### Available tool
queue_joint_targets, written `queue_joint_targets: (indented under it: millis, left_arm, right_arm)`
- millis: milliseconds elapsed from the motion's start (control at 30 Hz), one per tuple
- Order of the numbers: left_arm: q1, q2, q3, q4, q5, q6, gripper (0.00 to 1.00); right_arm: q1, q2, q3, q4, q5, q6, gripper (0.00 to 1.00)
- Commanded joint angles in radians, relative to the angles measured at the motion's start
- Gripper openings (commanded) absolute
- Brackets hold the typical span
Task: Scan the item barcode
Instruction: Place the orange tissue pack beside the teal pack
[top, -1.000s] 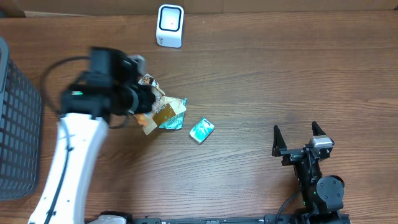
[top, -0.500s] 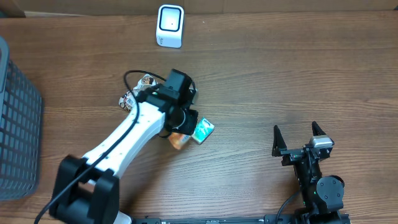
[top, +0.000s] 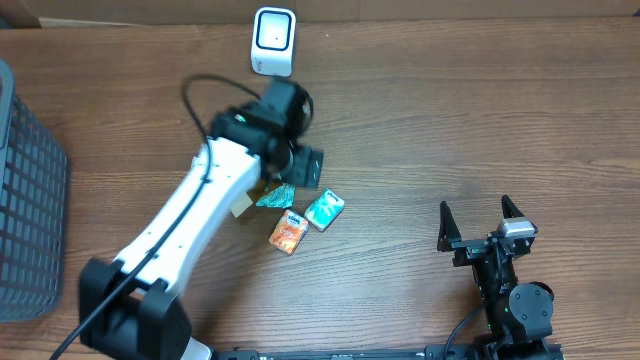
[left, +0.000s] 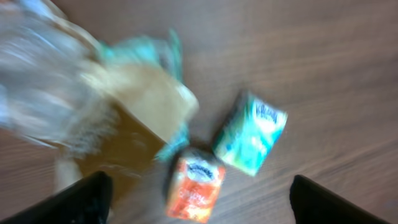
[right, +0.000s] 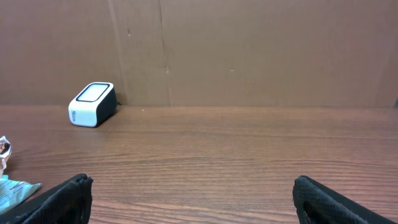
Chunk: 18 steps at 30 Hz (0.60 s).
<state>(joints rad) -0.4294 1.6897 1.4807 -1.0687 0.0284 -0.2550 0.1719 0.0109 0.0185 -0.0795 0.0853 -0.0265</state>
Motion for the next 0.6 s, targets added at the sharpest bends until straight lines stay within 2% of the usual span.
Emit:
queue_joint_targets:
  millis: [0,100,267,333,367,433,567]
  left_arm:
    - [0.084,-0.085,0.202,-0.102,-0.095,0.005,1.00]
    - [0.162,-0.103,0.307,-0.166,-0.095,0.008,1.00]
    - [0.378,-0.111,0.502,-0.347,-0.095,0.009,1.00]
    - [0.488,-0.113,0.570,-0.406,-0.096,0.022,0.99]
    - [0.605,-0.116,0.615,-0.428,-0.095,0.022,0.98]
    - [0.727,-0.121,0.634,-0.420,-0.095,0.021,0.98]
    - [0.952,-0.118,0.634,-0.409,-0.095,-0.063,0.97]
  right_arm:
    - [0.006,-0.008,-0.011,0.004,0.003,-0.005,1.00]
    - [0.006,-0.008,-0.011,0.004,0.003,-0.005,1.00]
    - [0.006,-0.008,-0.011,0.004,0.003,-0.005,1.00]
    - [0.006,-0.008,-0.011,0.004,0.003,-0.005,1.00]
    - [0.006,-0.008,-0.011,0.004,0.003,-0.005,1.00]
    - [0.006,-0.008,-0.011,0.004,0.003,-0.005,1.00]
    - [0.006,-0.008,-0.011,0.004,0.003,-0.005,1.00]
